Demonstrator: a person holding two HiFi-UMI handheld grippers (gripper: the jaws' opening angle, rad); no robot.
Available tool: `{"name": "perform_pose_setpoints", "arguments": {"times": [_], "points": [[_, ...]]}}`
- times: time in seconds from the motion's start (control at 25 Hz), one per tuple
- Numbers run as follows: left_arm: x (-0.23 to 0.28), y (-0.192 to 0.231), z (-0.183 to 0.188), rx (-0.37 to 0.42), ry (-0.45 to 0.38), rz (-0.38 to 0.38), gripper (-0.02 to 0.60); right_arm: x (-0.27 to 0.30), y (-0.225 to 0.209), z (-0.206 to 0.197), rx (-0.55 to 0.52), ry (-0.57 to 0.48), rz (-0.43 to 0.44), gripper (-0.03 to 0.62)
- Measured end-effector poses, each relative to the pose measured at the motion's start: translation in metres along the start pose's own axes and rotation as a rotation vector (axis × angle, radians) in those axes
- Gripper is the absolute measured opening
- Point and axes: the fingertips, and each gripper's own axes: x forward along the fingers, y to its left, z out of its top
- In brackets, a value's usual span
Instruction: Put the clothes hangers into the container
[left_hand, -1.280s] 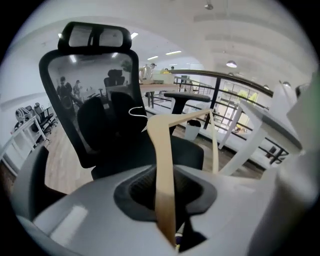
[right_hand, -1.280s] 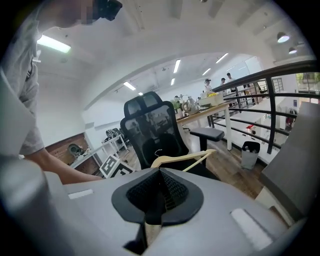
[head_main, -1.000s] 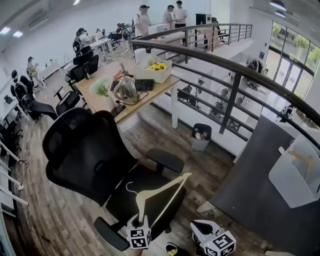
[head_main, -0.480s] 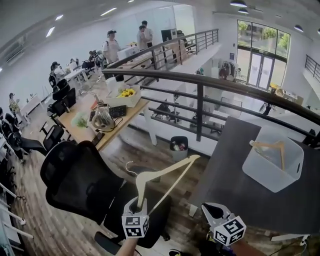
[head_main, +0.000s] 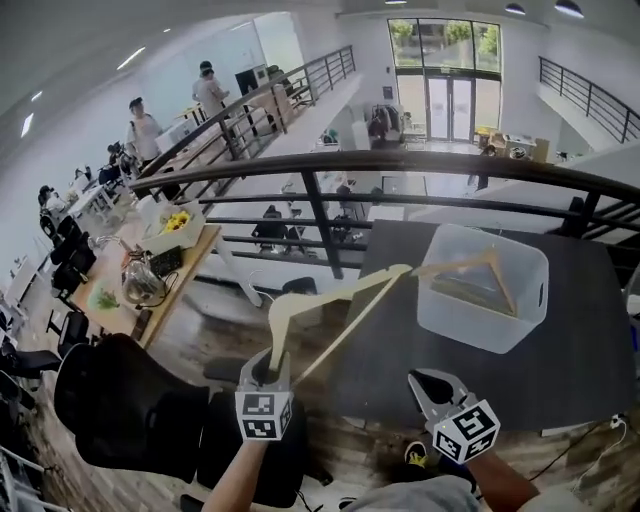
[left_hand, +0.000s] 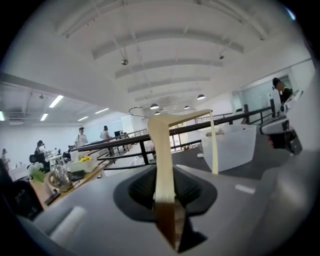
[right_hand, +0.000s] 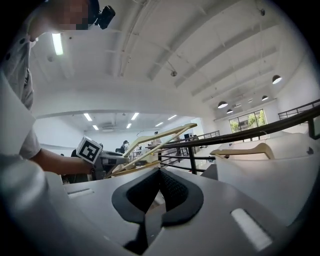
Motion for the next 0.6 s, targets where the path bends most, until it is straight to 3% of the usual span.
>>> {"name": "perform_pose_setpoints", "arguments": {"times": [0.44, 0.6], "points": [[0.151, -0.169, 0.128, 0.251, -0.04, -0.236, 0.089, -0.074, -0.145, 0.023, 0.071, -0.067, -0.164, 0.0], [0.199, -0.218, 0.141, 0.321, -0.022, -0.307, 0.089, -0.082, -0.177, 0.022, 0.095, -0.079, -0.194, -0.002]]}}
